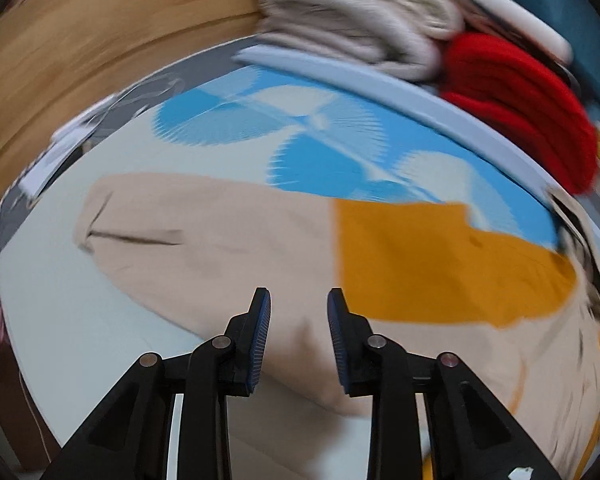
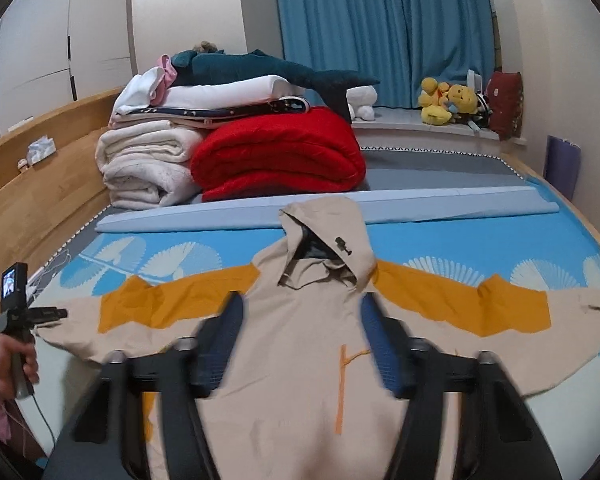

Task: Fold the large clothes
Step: 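Reach the left gripper to the sleeve cuff and grasp it, then carry the held sleeve across the jacket body with the left gripper and release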

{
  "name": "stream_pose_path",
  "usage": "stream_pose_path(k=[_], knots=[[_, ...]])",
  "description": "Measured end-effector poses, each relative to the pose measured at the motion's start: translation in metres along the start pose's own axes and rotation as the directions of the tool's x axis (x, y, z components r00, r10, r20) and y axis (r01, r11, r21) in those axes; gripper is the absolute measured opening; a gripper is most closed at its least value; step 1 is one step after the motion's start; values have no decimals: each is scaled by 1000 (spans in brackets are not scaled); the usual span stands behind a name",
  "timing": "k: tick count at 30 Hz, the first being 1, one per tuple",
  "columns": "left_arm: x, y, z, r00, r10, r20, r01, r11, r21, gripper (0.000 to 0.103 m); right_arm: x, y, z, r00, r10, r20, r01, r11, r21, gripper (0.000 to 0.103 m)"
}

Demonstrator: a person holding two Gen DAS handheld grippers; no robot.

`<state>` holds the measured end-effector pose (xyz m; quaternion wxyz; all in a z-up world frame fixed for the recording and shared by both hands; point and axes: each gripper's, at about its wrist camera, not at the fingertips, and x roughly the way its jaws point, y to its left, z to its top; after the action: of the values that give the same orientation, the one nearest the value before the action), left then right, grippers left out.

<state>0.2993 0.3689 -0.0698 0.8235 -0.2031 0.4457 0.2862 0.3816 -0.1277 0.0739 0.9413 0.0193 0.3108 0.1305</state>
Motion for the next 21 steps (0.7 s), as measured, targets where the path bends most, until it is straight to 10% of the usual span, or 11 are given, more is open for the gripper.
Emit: stream_pose_path(k=[6,10,14,18,21], knots=[[40,86,13,992,111,-67,-123,966,-228,57,19,-11,1,999,-23,-43,22,1000,-9,27],[63,132,15,989,67,-131,-114,913,-391,59,34,-9,-1,996,-45,-77,43,999,-24,56],[77,159,12,988,17,-156,-94,862,-499,59,48,2,-2,994,-18,-110,15,1000,-24,58],[87,174,10,987,-31,-155,-63,822,-566,48,65,17,-6,990,-12,-140,5,999,-50,58],[87,177,13,989,-26,-146,-63,819,-571,10,75,20,-9,985,-6,-172,-2,999,-45,58]])
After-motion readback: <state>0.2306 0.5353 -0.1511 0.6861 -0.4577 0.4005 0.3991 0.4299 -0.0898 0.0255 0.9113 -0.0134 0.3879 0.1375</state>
